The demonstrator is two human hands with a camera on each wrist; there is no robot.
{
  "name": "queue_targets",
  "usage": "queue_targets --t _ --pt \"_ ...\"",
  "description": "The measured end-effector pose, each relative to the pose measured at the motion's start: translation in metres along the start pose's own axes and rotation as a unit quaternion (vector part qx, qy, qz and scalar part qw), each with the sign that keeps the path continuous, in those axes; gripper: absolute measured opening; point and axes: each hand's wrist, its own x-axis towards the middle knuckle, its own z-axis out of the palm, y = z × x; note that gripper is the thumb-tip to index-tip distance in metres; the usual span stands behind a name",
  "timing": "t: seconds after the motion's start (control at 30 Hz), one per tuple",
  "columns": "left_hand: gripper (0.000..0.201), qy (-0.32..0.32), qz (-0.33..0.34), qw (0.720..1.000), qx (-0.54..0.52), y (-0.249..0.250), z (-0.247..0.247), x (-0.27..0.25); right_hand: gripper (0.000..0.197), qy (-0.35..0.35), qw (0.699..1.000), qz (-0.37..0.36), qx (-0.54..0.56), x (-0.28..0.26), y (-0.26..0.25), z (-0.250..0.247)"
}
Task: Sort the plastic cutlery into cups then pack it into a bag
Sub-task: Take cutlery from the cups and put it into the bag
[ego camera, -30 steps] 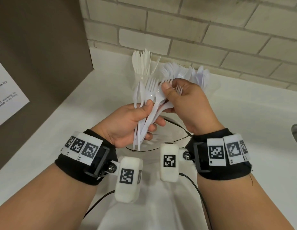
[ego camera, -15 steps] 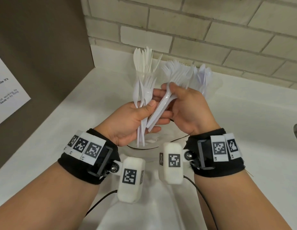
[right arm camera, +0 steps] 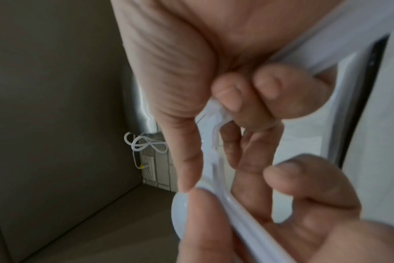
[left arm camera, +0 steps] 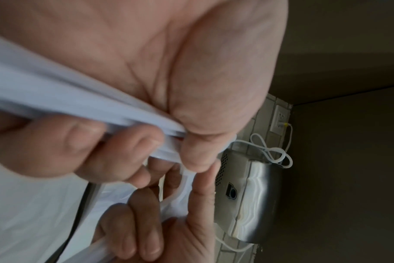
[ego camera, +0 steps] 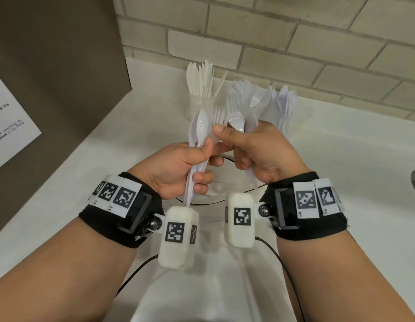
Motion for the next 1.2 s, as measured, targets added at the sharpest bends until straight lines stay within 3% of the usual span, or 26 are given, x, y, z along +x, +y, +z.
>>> queue_targets --t 0.2,0.37,0.57,0.73,0.83,0.97,1.07,1.2 --pt "0.040 0.016 0.028 0.999 -0.002 -0.001 0.004 0.000 0.018 0.033 0.999 0.002 0.005 0.006 0.005 0.011" --pt "0.048 0.144 0.035 0.988 0.050 -0.001 0.007 0.006 0.017 0.085 0.989 0.020 0.122 0.017 0.007 0.011" --pt "0.046 0.186 0.025 0.973 0.138 0.010 0.009 0.011 0.019 0.124 0.962 0.012 0.242 0.041 -0.005 -0.022" --pt "0.045 0.206 0.030 0.957 0.204 0.026 0.018 0.026 0.002 0.191 0.961 -0.102 0.171 0.090 -0.037 -0.064" --pt "0.031 0.196 0.029 0.956 0.214 0.026 0.024 0.042 0.017 0.203 0.957 -0.153 0.139 0.125 -0.043 -0.068" --pt "0.009 0.175 0.018 0.959 0.222 0.023 0.025 0.057 0.017 0.208 0.950 -0.215 0.087 0.162 -0.026 -0.065" --pt "0.010 0.174 0.008 0.965 0.194 0.024 0.021 0.064 0.017 0.212 0.954 -0.202 0.068 0.184 -0.001 -0.068" --pt "0.009 0.185 0.005 0.966 0.178 0.030 0.019 0.073 0.026 0.226 0.965 -0.121 0.050 0.201 0.022 -0.072"
